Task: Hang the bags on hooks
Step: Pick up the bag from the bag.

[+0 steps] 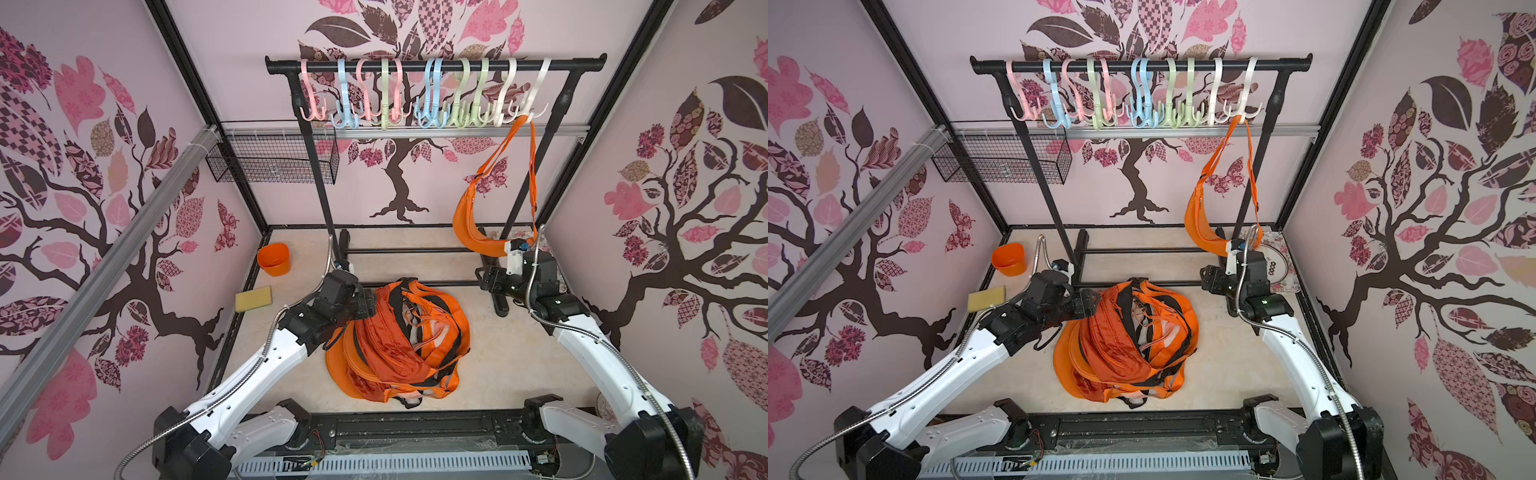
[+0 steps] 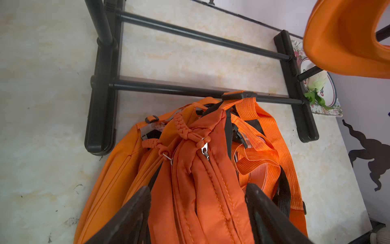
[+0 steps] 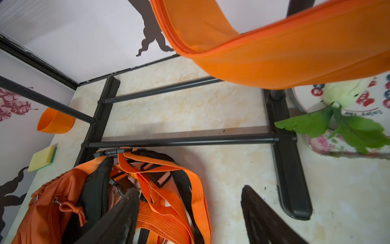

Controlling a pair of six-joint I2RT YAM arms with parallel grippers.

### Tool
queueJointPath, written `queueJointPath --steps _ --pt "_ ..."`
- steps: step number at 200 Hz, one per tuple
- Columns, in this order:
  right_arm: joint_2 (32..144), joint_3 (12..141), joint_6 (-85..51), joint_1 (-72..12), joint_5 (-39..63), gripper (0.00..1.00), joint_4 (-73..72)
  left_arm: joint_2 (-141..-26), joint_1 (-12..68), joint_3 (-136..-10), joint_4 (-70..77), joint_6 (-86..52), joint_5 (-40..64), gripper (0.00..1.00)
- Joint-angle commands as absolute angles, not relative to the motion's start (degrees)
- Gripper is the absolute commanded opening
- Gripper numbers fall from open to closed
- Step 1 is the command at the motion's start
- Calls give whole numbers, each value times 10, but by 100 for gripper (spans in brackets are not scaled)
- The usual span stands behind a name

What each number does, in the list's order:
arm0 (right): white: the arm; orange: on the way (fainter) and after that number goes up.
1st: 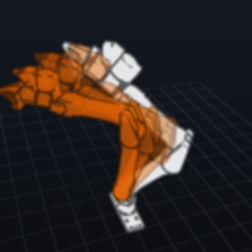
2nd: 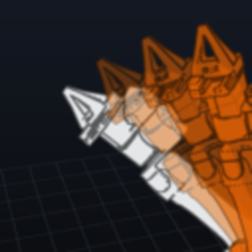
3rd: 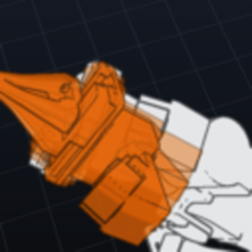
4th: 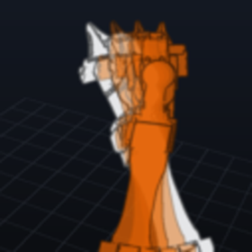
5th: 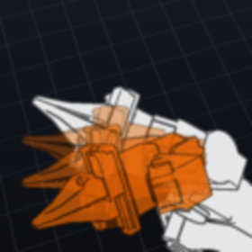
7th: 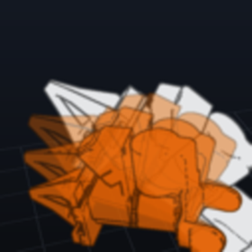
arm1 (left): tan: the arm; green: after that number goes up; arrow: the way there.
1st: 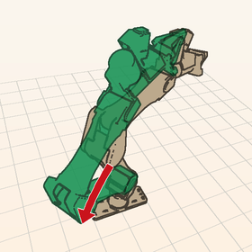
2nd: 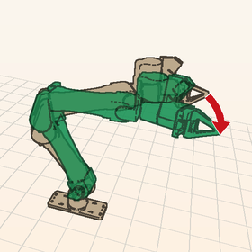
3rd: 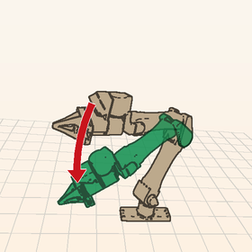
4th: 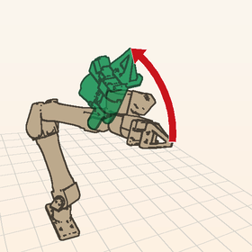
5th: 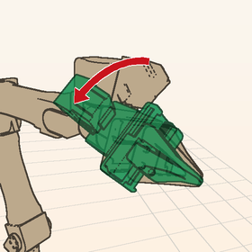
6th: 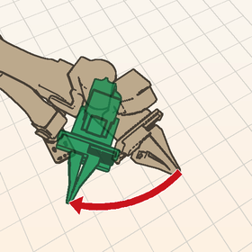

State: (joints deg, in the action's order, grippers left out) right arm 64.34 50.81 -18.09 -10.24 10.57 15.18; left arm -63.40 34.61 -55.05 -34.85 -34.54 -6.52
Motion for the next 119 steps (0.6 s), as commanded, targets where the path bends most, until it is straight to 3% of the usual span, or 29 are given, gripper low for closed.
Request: queueJointPath --steps 1,74,94,119 --pt "675 500 -194 -123 140 78 134 -648 346 -538 -362 -357 -44 74" --pt "761 511 -188 -145 130 76 153 -715 346 -543 -338 -355 -2 73" --pt "781 514 -182 -150 127 75 160 -730 347 -545 -332 -353 2 67" --pt "804 512 -173 -162 108 73 168 -737 347 -548 -330 -349 -3 49"
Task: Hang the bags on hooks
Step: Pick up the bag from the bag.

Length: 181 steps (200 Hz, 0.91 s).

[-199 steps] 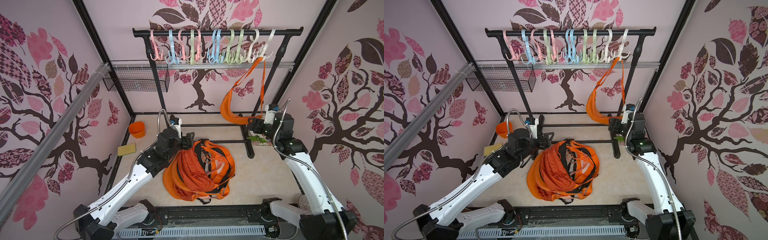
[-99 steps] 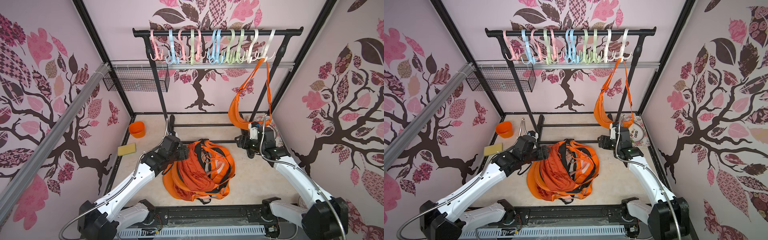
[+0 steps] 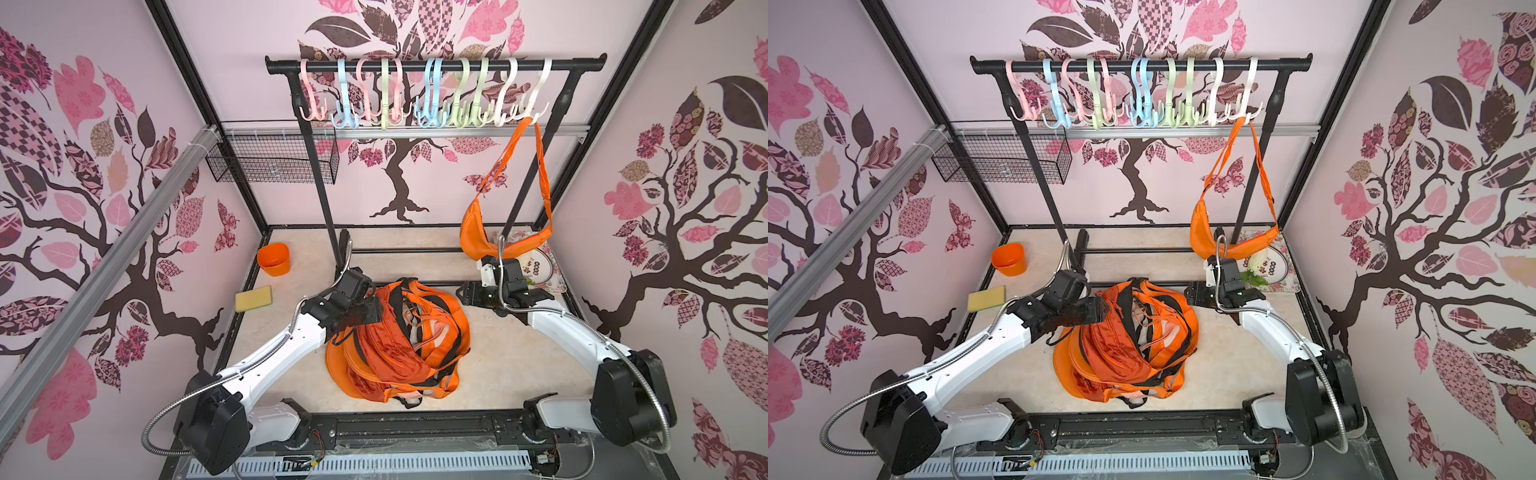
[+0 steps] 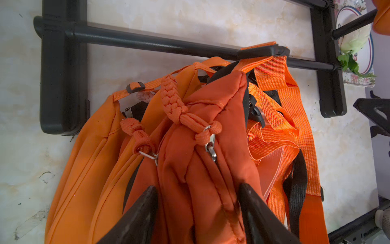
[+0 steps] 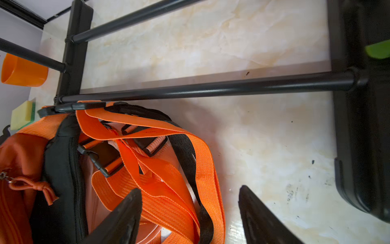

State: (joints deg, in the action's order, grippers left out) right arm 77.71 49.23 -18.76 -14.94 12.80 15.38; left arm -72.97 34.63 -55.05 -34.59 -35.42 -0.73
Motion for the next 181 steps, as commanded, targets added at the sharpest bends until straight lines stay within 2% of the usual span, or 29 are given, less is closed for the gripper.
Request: queueJointPath --steps 1,49,65,104,181 --pt "805 512 -172 -162 108 73 169 -737 346 -548 -330 -349 -4 49" --pt "849 510 -168 -171 98 71 175 -724 347 -546 -329 -346 -16 10" --pt "858 513 -168 -171 80 71 180 -712 346 -546 -320 -339 -7 0" --pt "865 507 -170 -170 71 72 180 -650 347 -521 -239 -328 32 0" --pt "887 489 -178 -170 146 64 141 -626 347 -531 -249 -313 38 0"
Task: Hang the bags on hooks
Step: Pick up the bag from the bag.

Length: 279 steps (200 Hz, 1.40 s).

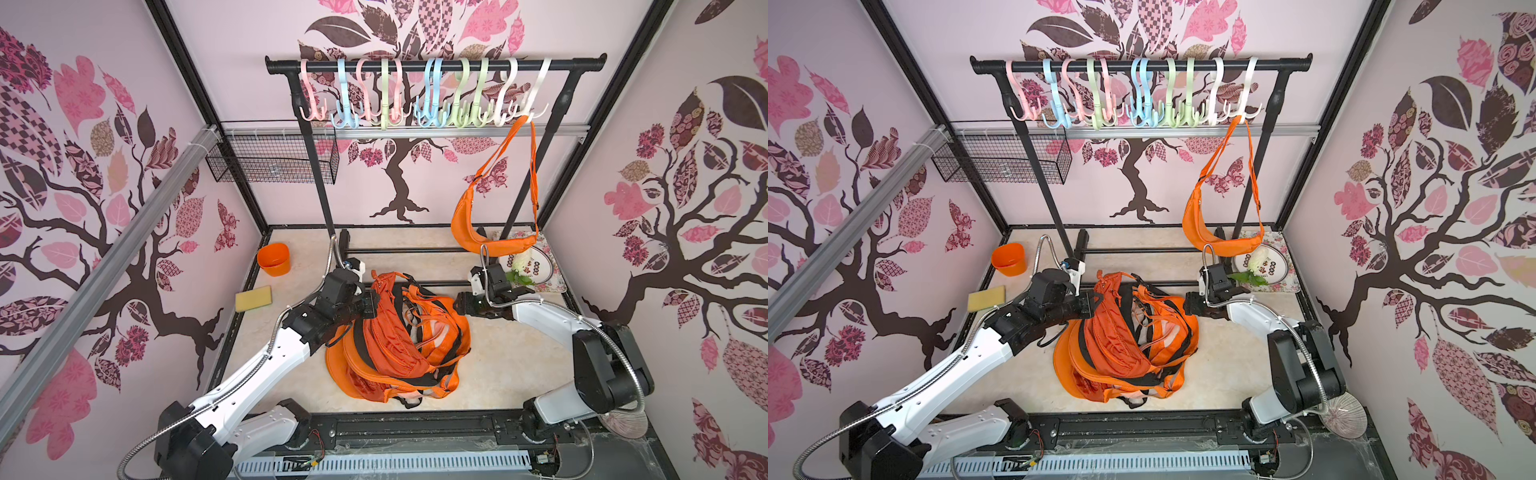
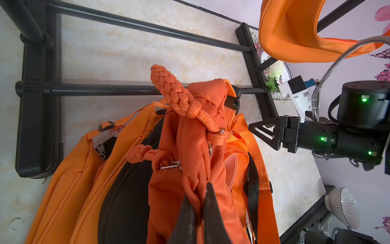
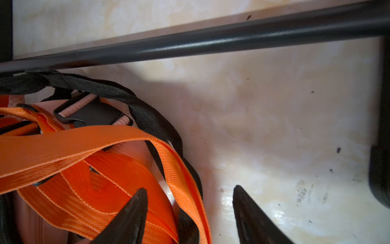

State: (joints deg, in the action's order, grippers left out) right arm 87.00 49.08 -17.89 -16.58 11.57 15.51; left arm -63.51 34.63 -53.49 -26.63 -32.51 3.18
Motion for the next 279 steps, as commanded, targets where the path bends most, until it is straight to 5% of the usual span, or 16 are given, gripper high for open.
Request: queueJointPath --steps 1,103,129,159,279 --pt "887 489 -178 -170 147 64 141 -626 347 -530 -249 -314 38 0" --pt "925 484 -176 -171 157 48 116 -623 347 -529 -244 -312 32 0" --pt "923 484 -176 -171 152 32 114 -621 347 -527 -241 -314 32 0" --pt "898 487 -179 -170 133 0 124 -618 347 -525 -237 -313 30 0" --pt "626 580 -144 -172 -103 0 151 -546 353 -509 -110 -293 55 0"
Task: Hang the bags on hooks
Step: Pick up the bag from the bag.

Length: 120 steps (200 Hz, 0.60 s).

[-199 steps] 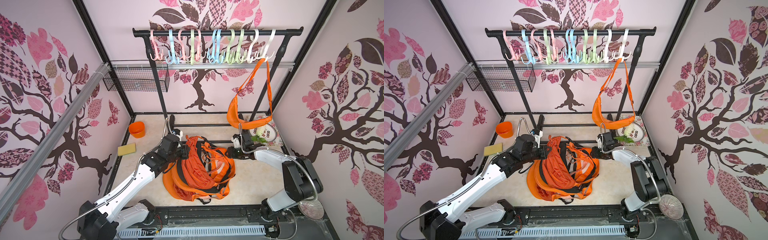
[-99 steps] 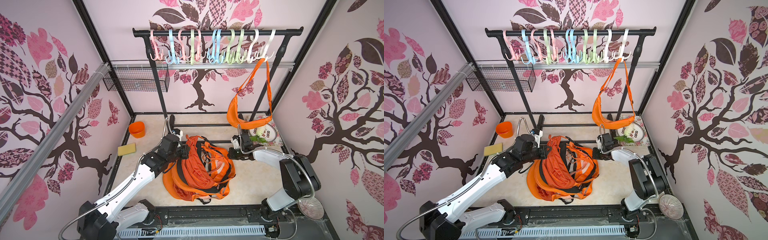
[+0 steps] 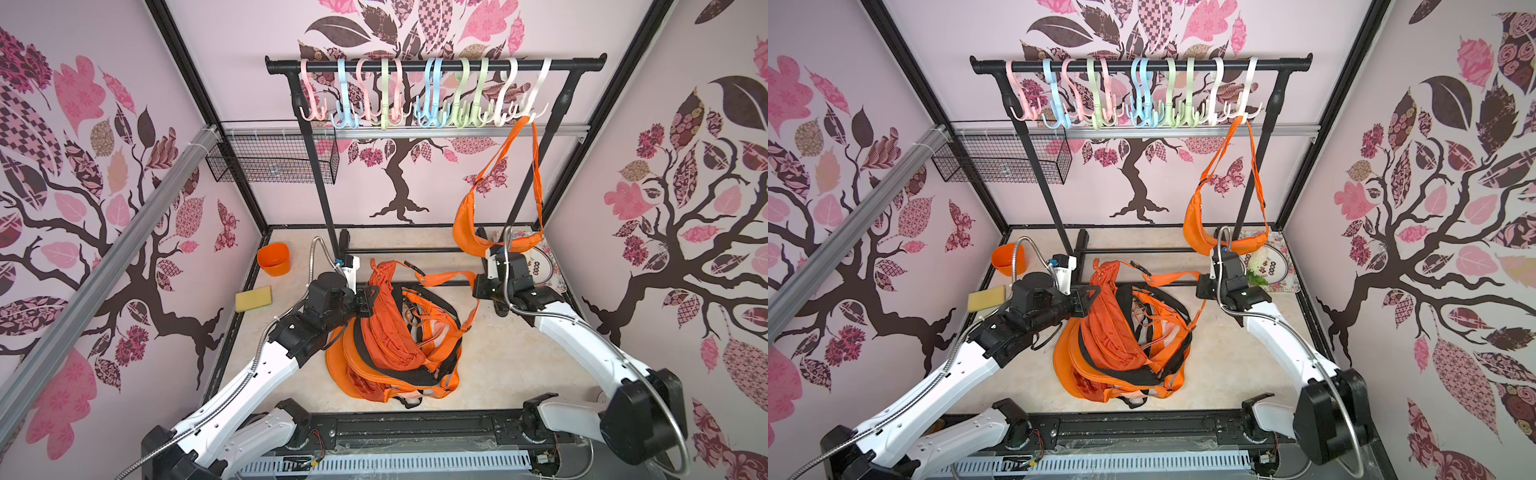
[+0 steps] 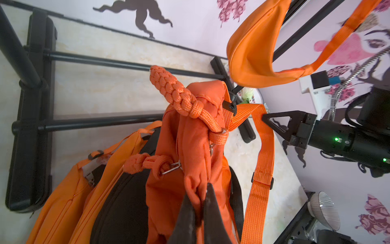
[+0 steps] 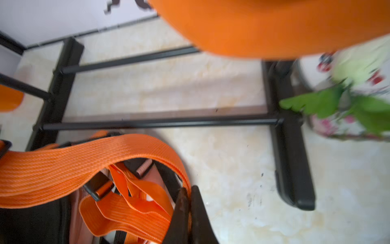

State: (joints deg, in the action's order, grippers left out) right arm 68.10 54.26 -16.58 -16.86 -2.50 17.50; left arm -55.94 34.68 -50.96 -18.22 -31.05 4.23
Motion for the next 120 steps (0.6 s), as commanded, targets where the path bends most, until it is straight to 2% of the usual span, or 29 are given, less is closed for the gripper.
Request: queueJointPath --steps 1,41,120 --pt "625 582 -144 -172 -105 0 151 -547 354 -510 -110 -292 55 0" --pt "629 699 -106 -172 -132 0 145 -560 402 -576 -104 -240 22 0" --pt "778 1048 -10 -163 -169 0 162 -601 422 -688 -35 -191 35 0"
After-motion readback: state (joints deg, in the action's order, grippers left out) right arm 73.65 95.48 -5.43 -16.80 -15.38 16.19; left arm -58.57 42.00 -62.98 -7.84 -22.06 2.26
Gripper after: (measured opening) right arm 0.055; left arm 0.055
